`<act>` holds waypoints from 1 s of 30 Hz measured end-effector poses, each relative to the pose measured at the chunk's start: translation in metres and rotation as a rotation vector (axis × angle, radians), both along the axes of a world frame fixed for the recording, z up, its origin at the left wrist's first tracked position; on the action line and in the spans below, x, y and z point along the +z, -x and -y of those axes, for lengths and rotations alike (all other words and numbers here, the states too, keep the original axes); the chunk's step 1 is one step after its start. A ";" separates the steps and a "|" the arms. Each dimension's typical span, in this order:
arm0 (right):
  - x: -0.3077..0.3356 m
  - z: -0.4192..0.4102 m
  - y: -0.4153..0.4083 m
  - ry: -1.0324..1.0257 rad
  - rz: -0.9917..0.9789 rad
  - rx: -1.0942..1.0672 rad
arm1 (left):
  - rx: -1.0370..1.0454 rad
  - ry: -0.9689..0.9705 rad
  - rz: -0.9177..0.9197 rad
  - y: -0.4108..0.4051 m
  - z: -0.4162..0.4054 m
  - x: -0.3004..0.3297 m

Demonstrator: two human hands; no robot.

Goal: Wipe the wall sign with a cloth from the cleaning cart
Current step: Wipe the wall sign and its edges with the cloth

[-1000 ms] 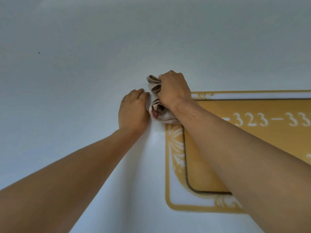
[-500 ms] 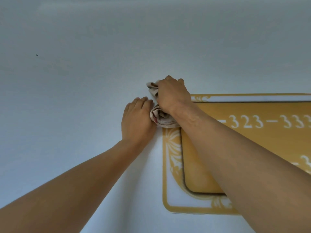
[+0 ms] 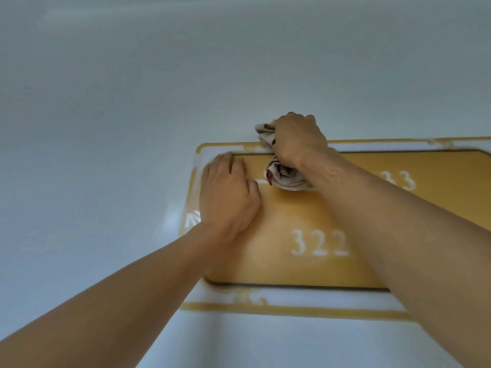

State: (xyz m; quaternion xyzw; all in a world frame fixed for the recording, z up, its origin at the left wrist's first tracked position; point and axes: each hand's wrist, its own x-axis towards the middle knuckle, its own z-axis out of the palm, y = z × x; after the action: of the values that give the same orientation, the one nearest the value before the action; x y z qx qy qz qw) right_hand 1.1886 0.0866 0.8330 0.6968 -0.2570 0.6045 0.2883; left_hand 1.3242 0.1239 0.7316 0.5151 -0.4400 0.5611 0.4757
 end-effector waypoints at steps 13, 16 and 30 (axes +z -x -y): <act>0.007 0.113 0.181 0.022 0.020 -0.028 | 0.122 -0.105 0.148 0.189 0.099 -0.010; 0.006 0.132 0.213 -0.021 0.056 -0.053 | 0.100 -0.123 0.150 0.212 0.108 -0.014; -0.006 0.170 0.305 -0.065 0.064 -0.210 | 0.051 -0.217 0.136 0.279 0.143 -0.024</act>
State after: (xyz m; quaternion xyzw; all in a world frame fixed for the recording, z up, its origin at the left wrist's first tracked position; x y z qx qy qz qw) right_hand 0.8837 -0.0833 0.8268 0.6553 -0.3571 0.5841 0.3191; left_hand 1.0449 -0.0188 0.7071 0.5352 -0.5161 0.5559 0.3718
